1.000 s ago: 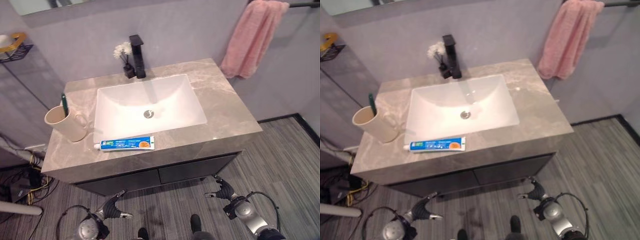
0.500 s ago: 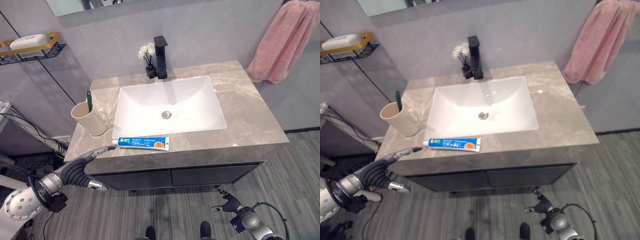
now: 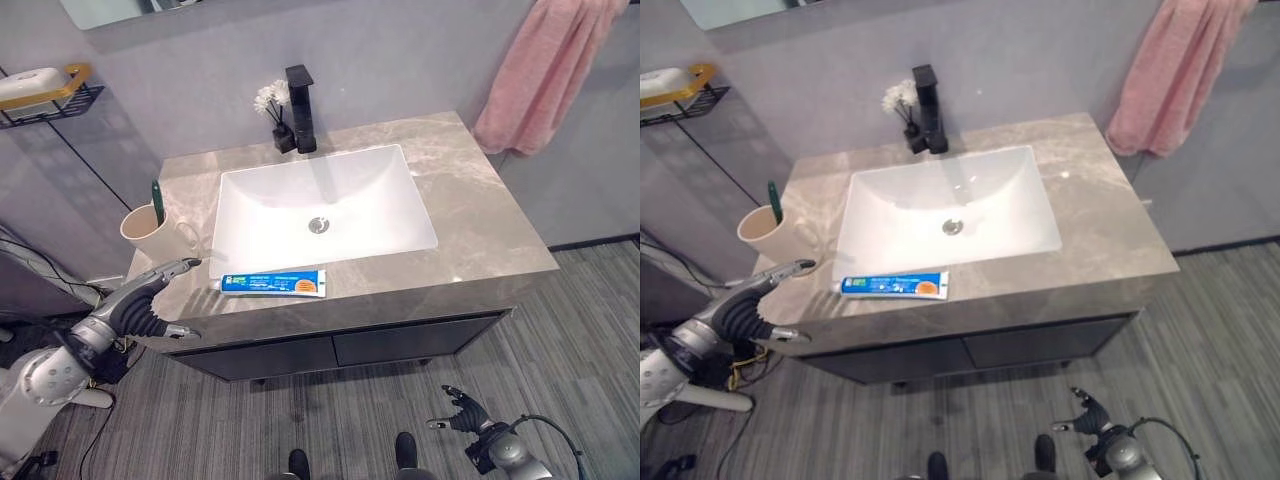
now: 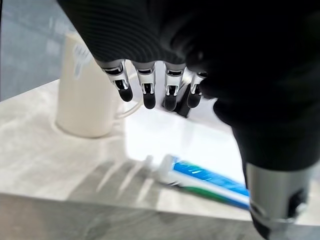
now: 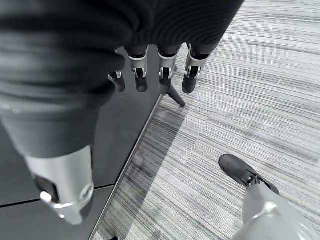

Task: Put brush and paste in cup on sink, flatten towel.

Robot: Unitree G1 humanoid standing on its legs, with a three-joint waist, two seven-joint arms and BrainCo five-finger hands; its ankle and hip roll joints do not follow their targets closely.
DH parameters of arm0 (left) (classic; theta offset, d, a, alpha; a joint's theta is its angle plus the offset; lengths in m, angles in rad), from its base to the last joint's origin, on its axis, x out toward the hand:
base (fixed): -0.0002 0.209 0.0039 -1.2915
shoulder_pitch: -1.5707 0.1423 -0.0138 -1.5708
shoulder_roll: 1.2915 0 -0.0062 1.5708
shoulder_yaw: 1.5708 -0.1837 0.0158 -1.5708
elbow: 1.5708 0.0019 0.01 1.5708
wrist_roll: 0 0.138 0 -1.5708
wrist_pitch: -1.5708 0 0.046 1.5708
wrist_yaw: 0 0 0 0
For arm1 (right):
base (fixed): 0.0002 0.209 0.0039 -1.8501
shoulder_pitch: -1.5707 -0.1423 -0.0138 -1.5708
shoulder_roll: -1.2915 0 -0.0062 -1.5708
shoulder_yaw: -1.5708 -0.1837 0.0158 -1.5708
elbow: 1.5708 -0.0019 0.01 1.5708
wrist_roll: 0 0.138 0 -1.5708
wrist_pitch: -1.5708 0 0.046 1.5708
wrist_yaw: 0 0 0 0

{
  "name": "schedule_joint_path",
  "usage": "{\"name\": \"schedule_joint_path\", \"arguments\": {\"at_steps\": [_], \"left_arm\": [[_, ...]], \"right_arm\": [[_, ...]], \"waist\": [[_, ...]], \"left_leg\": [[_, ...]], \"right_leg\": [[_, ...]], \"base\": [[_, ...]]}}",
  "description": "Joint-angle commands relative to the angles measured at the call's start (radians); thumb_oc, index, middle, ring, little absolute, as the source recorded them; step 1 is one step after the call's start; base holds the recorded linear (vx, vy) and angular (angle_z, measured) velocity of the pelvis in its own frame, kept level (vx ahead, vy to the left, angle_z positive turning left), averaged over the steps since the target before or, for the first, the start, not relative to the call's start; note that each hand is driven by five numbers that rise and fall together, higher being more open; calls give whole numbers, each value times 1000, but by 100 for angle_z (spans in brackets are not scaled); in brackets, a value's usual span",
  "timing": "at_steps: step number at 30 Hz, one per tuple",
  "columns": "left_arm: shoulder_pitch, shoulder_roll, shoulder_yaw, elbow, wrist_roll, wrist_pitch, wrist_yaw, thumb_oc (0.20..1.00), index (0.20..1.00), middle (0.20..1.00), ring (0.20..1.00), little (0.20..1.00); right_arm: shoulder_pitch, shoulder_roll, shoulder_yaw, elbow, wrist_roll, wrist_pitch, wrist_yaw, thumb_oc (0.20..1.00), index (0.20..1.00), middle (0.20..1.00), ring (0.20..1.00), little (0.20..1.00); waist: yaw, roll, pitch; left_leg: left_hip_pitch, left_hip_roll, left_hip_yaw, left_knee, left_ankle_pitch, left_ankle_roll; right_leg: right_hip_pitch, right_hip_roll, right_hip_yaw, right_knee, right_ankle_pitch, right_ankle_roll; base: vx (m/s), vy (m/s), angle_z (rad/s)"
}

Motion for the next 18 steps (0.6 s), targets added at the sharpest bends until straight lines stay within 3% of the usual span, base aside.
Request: {"name": "schedule_joint_path", "arguments": {"at_steps": [1,11,18], "left_arm": [[-115,-43,-19,79,8,-14,77,1000,1000,1000,1000,1000],[-218,-143,-119,210,80,3,99,1000,1000,1000,1000,1000],[-212,-141,-106,210,86,3,97,1000,1000,1000,1000,1000]], "right_arm": [[-46,2,-9,-45,10,-20,-17,1000,1000,1000,1000,1000],[-41,0,-18,-51,-6,-19,-27,1000,1000,1000,1000,1000],[-25,5,-19,-56,-10,-18,-24,1000,1000,1000,1000,1000]], "waist": [[-18,-54,2],[-48,-68,-3],[-55,-73,-7]], "left_leg": [[1,1,-14,10,-31,-9],[-22,-5,11,10,-38,-1],[-11,-3,21,10,-46,-1]], "right_leg": [[5,-74,43,8,7,86],[-43,-69,74,8,22,95],[-43,-68,82,8,19,96]], "base": [[-5,27,-20],[9,25,-10],[22,14,-6]]}}
